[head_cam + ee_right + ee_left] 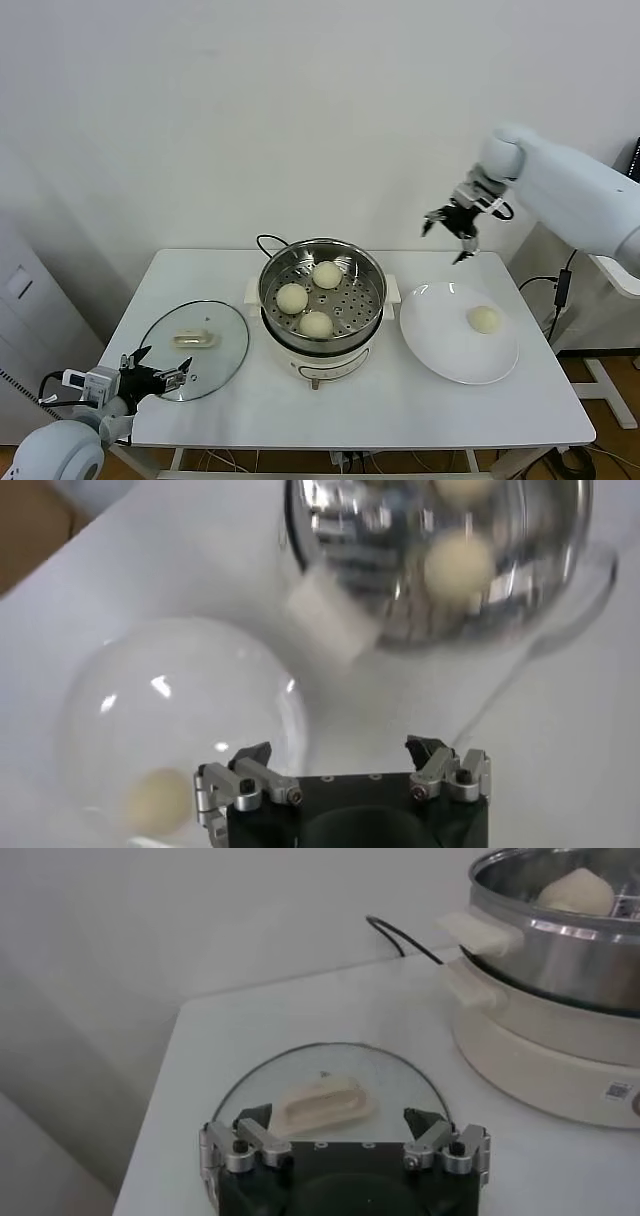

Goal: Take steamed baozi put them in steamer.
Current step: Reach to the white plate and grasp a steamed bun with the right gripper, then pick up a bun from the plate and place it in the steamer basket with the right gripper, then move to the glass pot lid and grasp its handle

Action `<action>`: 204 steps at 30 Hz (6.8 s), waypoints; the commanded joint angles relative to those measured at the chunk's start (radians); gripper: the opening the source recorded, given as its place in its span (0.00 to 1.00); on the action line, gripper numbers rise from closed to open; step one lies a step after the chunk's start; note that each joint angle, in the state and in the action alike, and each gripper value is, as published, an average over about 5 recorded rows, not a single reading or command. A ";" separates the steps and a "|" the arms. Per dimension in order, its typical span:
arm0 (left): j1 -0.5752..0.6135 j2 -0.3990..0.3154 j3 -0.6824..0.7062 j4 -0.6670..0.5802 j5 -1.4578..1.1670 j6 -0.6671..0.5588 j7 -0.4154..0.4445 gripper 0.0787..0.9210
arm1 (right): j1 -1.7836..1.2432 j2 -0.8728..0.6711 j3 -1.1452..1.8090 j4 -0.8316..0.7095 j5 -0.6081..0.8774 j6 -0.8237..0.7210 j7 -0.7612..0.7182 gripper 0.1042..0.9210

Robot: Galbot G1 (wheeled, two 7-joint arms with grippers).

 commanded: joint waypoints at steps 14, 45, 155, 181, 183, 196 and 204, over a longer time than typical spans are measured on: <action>-0.003 0.003 0.001 -0.004 0.000 0.002 0.000 0.88 | -0.387 -0.060 0.328 -0.242 -0.181 -0.098 0.109 0.88; -0.033 0.008 0.045 0.002 0.003 0.000 0.004 0.88 | -0.550 0.001 0.578 -0.308 -0.369 -0.084 0.286 0.78; -0.011 0.014 0.043 -0.022 0.002 0.043 -0.025 0.88 | 0.281 0.027 -0.383 0.664 1.112 -0.972 0.817 0.88; -0.009 -0.013 0.002 0.028 0.203 -0.136 0.016 0.88 | -1.187 -0.167 1.269 0.704 0.714 -0.402 1.405 0.88; -0.004 -0.008 0.005 0.046 0.304 -0.186 0.036 0.88 | -1.294 -0.123 1.376 0.713 0.647 -0.381 1.404 0.88; 0.043 -0.037 0.045 0.197 1.192 -0.579 0.058 0.88 | -1.654 0.114 1.749 0.736 0.448 -0.336 1.233 0.88; -0.010 -0.139 0.053 0.340 1.604 -0.728 -0.023 0.88 | -1.674 0.201 1.778 0.719 0.400 -0.320 1.209 0.88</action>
